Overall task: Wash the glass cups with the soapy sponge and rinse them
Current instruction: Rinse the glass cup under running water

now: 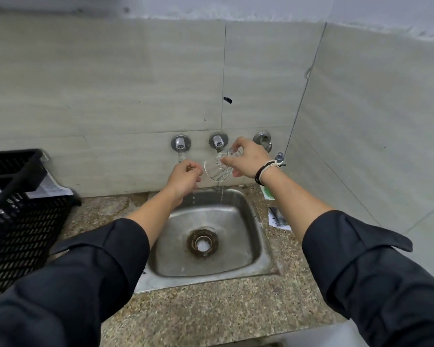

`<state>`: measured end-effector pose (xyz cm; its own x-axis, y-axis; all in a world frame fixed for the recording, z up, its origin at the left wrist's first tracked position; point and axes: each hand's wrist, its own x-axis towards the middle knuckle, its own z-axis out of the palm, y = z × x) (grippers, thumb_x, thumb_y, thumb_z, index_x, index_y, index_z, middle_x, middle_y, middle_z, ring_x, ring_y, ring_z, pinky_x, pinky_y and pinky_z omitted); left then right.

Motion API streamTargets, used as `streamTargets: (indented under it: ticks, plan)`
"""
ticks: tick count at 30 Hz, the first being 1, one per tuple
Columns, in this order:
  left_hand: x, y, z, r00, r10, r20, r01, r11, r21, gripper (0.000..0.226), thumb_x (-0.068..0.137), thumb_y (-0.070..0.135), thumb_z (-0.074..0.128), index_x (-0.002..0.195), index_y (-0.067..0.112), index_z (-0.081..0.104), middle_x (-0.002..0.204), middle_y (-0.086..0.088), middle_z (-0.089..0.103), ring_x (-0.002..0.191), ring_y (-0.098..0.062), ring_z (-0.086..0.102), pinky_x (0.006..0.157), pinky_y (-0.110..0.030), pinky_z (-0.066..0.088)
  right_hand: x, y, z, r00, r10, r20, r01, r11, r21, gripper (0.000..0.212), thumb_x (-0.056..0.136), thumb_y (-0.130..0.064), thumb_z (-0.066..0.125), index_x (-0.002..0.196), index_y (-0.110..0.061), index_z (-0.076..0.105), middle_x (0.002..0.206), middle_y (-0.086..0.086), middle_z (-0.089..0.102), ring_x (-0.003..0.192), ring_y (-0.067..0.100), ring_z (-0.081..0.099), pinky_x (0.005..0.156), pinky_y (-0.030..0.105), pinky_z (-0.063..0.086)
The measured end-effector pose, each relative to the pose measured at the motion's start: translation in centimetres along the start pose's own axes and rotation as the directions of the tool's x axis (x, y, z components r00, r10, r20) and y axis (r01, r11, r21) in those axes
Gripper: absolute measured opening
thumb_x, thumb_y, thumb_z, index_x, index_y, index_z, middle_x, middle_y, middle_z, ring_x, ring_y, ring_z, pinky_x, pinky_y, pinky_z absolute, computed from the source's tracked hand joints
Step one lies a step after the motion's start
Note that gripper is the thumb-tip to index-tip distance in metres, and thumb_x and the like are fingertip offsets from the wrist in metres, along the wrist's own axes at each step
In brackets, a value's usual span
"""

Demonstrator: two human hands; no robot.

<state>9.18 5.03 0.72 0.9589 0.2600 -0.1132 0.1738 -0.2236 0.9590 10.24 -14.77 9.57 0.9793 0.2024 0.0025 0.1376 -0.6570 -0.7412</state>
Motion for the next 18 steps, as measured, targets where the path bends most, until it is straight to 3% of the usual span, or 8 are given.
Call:
streamTargets:
  ticks: [4, 6, 11, 13, 15, 18]
  plan:
    - [-1.3, 1.4, 0.5, 0.998, -0.003, -0.055, 0.002, 1.000, -0.017, 0.007, 0.099, 0.018, 0.059, 0.102, 0.013, 0.064, 0.103, -0.005, 0.067, 0.091, -0.018, 0.065, 0.073, -0.035, 0.053, 0.1, 1.2, -1.4, 0.999, -0.027, 0.025, 0.026, 0.999, 0.025, 0.039, 0.084, -0.044, 0.074, 0.107, -0.020, 0.054, 0.079, 0.003, 0.074, 0.059, 0.015, 0.073, 0.071, 0.033, 0.059]
    - [-1.8, 2.2, 0.6, 0.997, 0.011, -0.078, -0.012, 1.000, -0.015, 0.005, 0.099, 0.017, 0.059, 0.100, 0.014, 0.064, 0.100, -0.005, 0.067, 0.089, -0.017, 0.064, 0.073, -0.033, 0.052, 0.0, 1.7, -2.1, 0.998, -0.049, 0.040, 0.048, 0.999, 0.011, 0.038, 0.084, -0.045, 0.073, 0.106, -0.022, 0.053, 0.079, 0.002, 0.074, 0.059, 0.013, 0.073, 0.071, 0.030, 0.059]
    - [-3.9, 3.7, 0.6, 0.990, 0.065, -0.128, -0.067, 0.998, -0.011, 0.004, 0.097, 0.015, 0.061, 0.095, 0.018, 0.063, 0.096, -0.003, 0.066, 0.086, -0.017, 0.064, 0.074, -0.032, 0.051, -1.2, 2.9, -2.7, 0.994, -0.068, 0.091, 0.060, 0.995, 0.084, 0.040, 0.087, -0.037, 0.075, 0.113, -0.014, 0.054, 0.096, 0.009, 0.071, 0.069, 0.022, 0.075, 0.046, 0.015, 0.050]
    - [-4.8, 4.0, 0.2, 0.986, 0.077, -0.151, -0.080, 0.997, -0.017, 0.002, 0.097, 0.015, 0.062, 0.097, 0.017, 0.063, 0.095, -0.002, 0.065, 0.085, -0.017, 0.064, 0.073, -0.032, 0.051, -1.2, 3.3, -2.3, 0.991, -0.072, 0.110, 0.059, 0.991, 0.120, 0.042, 0.085, -0.036, 0.077, 0.113, -0.014, 0.055, 0.098, 0.011, 0.070, 0.067, 0.022, 0.075, 0.056, 0.021, 0.058]
    - [-5.6, 4.3, -0.6, 0.982, 0.083, -0.172, -0.089, 0.996, -0.027, 0.004, 0.096, 0.017, 0.064, 0.100, 0.016, 0.064, 0.097, -0.003, 0.066, 0.086, -0.017, 0.065, 0.073, -0.032, 0.052, -1.0, 3.3, -1.8, 0.988, -0.083, 0.131, 0.065, 0.988, 0.138, 0.043, 0.082, -0.040, 0.078, 0.111, -0.017, 0.055, 0.097, 0.010, 0.071, 0.063, 0.020, 0.074, 0.072, 0.037, 0.063]
    - [-6.8, 4.8, -2.3, 0.972, 0.112, -0.206, -0.120, 0.992, -0.028, 0.005, 0.096, 0.020, 0.067, 0.099, 0.017, 0.065, 0.098, -0.003, 0.068, 0.086, -0.016, 0.067, 0.073, -0.031, 0.054, -1.0, 2.5, -1.1, 0.981, -0.102, 0.163, 0.069, 0.977, 0.200, 0.044, 0.081, -0.041, 0.078, 0.110, -0.018, 0.054, 0.098, 0.010, 0.070, 0.066, 0.021, 0.075, 0.074, 0.043, 0.063]
